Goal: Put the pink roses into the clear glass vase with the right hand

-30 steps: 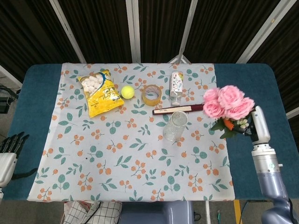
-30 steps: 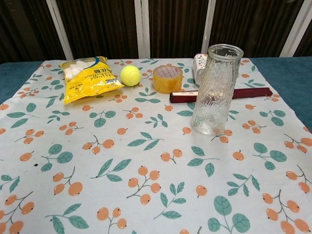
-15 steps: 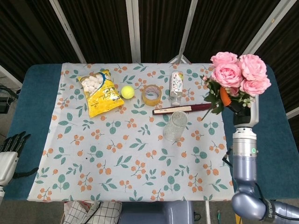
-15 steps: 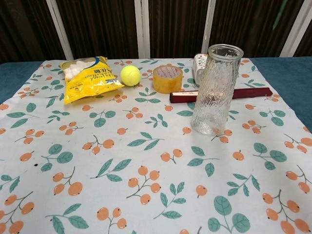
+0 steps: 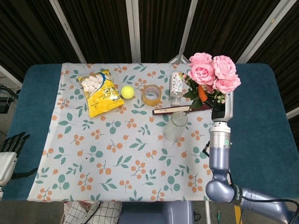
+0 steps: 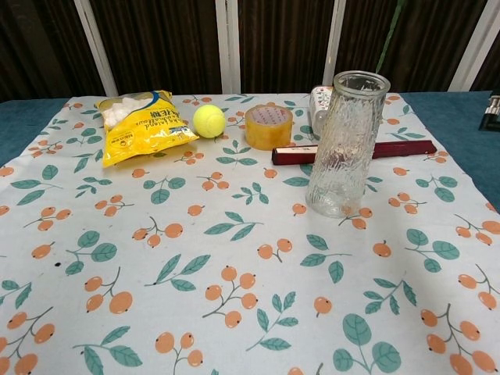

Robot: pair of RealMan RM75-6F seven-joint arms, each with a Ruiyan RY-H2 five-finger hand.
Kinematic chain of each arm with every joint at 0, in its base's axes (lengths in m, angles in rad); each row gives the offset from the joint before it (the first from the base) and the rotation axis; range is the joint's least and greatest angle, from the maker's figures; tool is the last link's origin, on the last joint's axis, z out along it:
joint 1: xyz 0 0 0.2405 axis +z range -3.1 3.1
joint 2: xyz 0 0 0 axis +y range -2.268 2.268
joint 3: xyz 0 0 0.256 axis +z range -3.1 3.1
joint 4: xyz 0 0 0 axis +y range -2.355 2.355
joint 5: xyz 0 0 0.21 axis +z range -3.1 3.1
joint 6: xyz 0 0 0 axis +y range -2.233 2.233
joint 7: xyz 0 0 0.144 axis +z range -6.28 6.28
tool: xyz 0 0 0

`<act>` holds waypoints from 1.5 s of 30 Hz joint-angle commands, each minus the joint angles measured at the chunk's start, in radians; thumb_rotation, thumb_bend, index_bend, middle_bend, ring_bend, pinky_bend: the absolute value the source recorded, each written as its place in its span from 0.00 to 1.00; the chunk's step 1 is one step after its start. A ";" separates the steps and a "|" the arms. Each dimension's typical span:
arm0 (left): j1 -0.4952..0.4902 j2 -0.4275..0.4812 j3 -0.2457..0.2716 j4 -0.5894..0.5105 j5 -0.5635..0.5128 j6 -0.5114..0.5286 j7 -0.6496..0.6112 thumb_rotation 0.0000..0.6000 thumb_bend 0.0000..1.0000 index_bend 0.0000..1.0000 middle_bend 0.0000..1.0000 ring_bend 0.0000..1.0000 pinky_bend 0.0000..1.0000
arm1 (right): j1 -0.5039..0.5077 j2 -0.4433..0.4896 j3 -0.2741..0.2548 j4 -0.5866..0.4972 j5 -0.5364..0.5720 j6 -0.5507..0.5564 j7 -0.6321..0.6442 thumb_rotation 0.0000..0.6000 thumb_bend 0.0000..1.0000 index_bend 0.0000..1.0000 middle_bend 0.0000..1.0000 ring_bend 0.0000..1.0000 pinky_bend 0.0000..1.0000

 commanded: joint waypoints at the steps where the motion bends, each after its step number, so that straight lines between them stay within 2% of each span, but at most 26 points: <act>1: -0.002 0.001 0.001 0.000 -0.002 -0.005 0.005 1.00 0.00 0.00 0.00 0.00 0.00 | 0.002 -0.015 -0.001 0.012 -0.004 -0.010 -0.001 1.00 0.47 0.57 0.55 0.55 0.40; 8: -0.006 -0.001 0.000 -0.001 -0.006 -0.008 0.016 1.00 0.00 0.00 0.00 0.00 0.00 | -0.002 -0.041 0.001 0.021 -0.006 -0.028 -0.007 1.00 0.47 0.56 0.55 0.55 0.40; 17: -0.007 -0.003 0.000 0.000 -0.006 -0.007 0.026 1.00 0.00 0.00 0.00 0.00 0.00 | -0.020 -0.087 -0.025 0.101 -0.010 -0.042 -0.009 1.00 0.47 0.56 0.55 0.55 0.40; 28: -0.008 -0.004 0.000 -0.003 -0.012 -0.011 0.033 1.00 0.00 0.00 0.00 0.00 0.00 | -0.056 -0.154 -0.044 0.155 -0.016 -0.049 0.044 1.00 0.47 0.56 0.55 0.55 0.40; 45: -0.009 -0.001 0.002 -0.006 -0.012 -0.012 0.027 1.00 0.00 0.00 0.00 0.00 0.00 | -0.093 -0.215 -0.077 0.158 -0.087 -0.038 0.033 1.00 0.47 0.54 0.55 0.53 0.37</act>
